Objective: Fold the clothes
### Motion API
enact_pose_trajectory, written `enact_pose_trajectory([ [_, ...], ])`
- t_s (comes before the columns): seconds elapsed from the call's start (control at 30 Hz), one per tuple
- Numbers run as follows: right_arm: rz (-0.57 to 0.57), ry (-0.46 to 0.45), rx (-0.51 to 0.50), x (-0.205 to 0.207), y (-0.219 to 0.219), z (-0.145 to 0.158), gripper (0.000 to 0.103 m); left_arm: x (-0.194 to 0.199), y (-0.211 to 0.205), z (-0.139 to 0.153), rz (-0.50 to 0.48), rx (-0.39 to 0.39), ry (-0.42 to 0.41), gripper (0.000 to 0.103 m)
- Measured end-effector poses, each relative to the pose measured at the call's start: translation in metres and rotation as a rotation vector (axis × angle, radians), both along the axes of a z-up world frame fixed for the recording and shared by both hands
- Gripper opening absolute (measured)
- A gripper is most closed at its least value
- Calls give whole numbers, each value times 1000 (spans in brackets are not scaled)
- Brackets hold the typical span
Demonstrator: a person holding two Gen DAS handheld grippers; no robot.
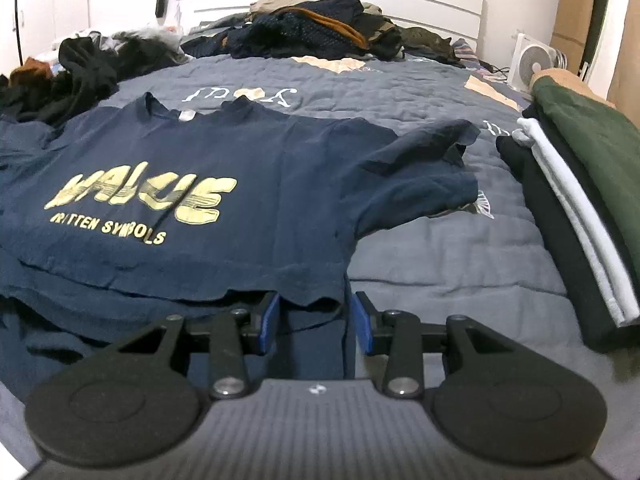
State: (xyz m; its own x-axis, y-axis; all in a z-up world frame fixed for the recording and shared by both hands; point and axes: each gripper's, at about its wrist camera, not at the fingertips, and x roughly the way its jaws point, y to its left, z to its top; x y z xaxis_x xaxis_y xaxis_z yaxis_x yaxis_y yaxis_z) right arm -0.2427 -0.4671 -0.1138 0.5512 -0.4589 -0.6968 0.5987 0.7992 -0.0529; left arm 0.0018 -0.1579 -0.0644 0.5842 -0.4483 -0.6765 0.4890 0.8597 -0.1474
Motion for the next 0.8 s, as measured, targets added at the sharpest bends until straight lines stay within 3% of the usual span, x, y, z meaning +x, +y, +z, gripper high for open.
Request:
enact_pose_trajectory([
  [0.1,-15,-14,21,0,-3,-1,38,0,0,-1,3,3,5,69],
  [0.17,-32,-26,40,0,-6,-2,32,0,1,-1,5,0,7,69],
  [0.23,-49,-38,58,-1,-8,-2,18,0,1,-1,8,-3,8,69],
  [0.33,-76,-79,60,-5,-11,2,6,1,2,0,14,-7,8,69],
  [0.57,-152,-190,129,-19,-27,9,4,21,12,7,26,6,-22,69],
  [0.8,-101,-162,126,-10,-20,6,5,40,6,1,-31,116,-90,67],
])
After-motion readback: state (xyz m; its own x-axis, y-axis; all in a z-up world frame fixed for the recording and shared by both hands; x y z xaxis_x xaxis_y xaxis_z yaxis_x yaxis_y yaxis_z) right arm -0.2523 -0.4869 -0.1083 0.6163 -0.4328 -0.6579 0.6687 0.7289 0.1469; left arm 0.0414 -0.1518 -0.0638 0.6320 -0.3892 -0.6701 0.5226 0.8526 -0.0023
